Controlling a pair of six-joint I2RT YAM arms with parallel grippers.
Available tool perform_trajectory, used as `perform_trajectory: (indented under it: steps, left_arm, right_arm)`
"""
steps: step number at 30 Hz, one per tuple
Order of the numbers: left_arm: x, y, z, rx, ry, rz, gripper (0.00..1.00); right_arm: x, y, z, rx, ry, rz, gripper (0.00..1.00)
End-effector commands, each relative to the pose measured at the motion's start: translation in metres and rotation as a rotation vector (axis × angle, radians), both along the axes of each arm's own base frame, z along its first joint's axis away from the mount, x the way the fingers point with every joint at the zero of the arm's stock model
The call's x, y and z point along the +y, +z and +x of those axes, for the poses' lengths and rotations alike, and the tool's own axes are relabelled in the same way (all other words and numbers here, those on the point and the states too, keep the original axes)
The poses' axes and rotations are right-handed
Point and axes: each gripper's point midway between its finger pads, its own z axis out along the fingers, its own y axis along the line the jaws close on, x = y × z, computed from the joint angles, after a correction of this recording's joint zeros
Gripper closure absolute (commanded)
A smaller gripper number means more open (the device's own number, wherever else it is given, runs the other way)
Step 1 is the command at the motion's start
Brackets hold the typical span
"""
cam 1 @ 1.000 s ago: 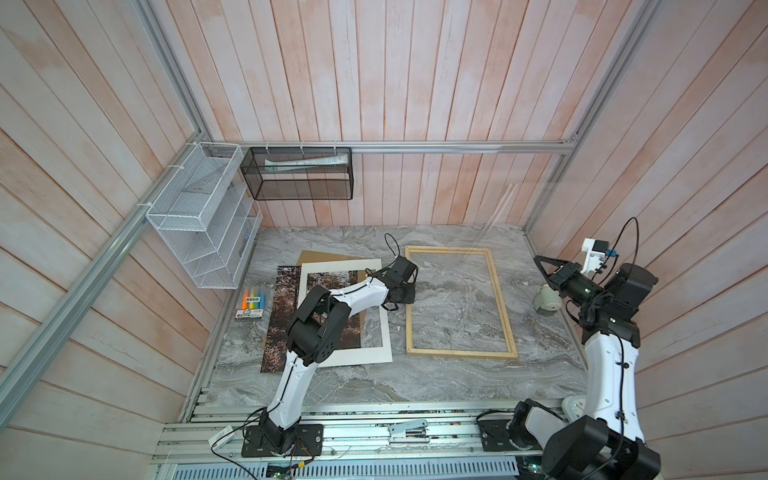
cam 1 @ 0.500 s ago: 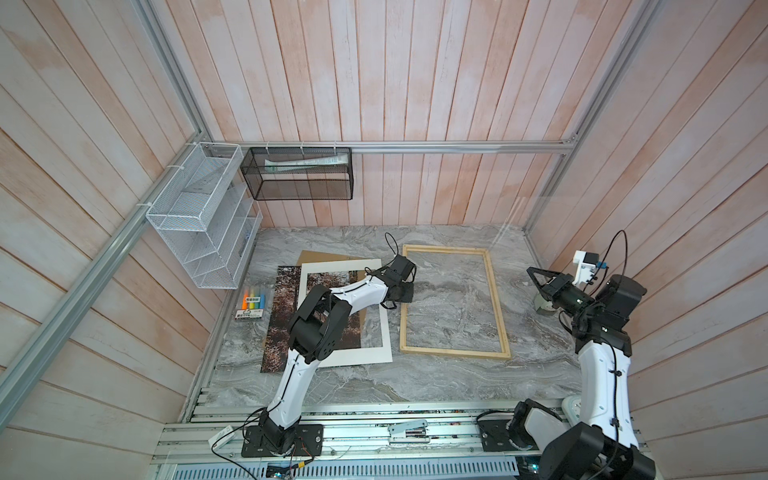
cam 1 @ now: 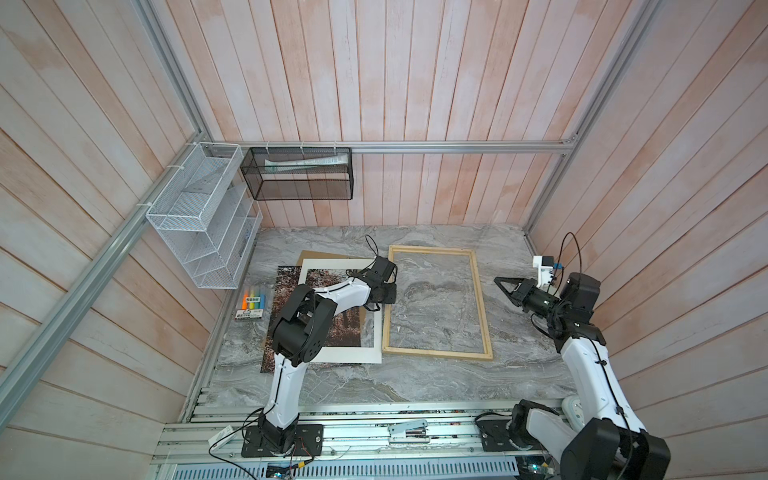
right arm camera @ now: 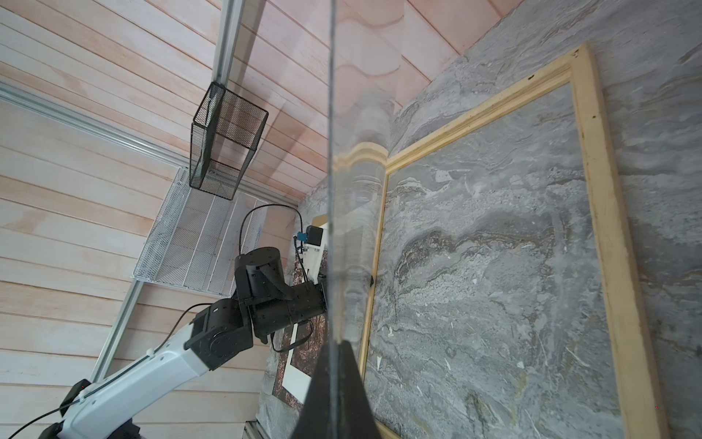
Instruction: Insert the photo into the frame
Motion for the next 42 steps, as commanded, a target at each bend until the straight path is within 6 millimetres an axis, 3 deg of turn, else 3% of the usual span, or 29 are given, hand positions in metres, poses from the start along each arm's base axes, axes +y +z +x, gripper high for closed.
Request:
perform_trajectory:
  steps: [1, 8, 12, 23, 33, 42]
  left_arm:
    - [0.005, 0.020, -0.005, -0.018, -0.003, -0.005, 0.57]
    - [0.020, 0.069, 0.002, -0.100, 0.056, -0.007, 0.54]
    - [0.032, 0.082, 0.001, -0.120, 0.082, 0.009, 0.53]
    - [0.046, 0.065, -0.008, -0.077, 0.111, 0.036, 0.53]
    - [0.030, 0.057, -0.008, -0.052, 0.073, -0.032, 0.53]
    - [0.012, 0.050, -0.014, -0.015, 0.016, -0.121, 0.53]
  right_arm:
    - [0.011, 0.005, 0.005, -0.079, 0.045, -0.017, 1.00]
    - [0.022, -0.010, 0.010, -0.066, 0.110, 0.016, 1.00]
    - [0.030, -0.014, 0.012, -0.061, 0.153, 0.034, 1.00]
    - [0.042, -0.018, 0.010, -0.063, 0.233, 0.033, 1.00]
    - [0.048, -0.026, 0.007, -0.064, 0.296, -0.022, 1.00]
    - [0.052, -0.037, 0.027, -0.086, 0.411, 0.011, 1.00]
